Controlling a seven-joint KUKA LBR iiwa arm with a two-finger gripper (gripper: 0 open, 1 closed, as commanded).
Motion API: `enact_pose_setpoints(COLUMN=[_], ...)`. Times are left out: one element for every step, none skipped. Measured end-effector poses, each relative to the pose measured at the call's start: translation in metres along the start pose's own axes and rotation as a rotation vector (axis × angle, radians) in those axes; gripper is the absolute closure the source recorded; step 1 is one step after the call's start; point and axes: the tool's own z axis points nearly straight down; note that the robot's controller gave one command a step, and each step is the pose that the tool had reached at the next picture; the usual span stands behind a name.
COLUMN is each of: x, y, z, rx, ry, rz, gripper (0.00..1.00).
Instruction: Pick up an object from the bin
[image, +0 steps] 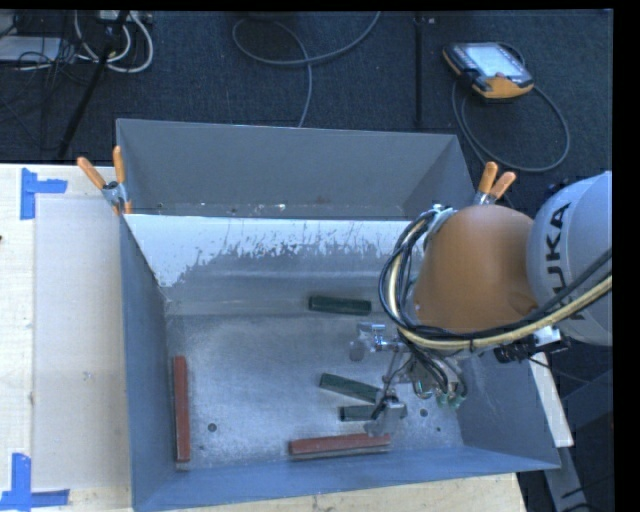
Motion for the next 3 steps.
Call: enact_pose_setpoints(x=[-0.05, -0.05, -0.028], y=[-0.008, -0.008, 0.019], z=[0.111, 0.111, -0.035], rx=[-0.001, -0.001, 0.0], ry=[0.0, 0.0, -0.003], rz=[0.112, 0.112, 0.099], gripper=[1.0, 1.0, 1.0])
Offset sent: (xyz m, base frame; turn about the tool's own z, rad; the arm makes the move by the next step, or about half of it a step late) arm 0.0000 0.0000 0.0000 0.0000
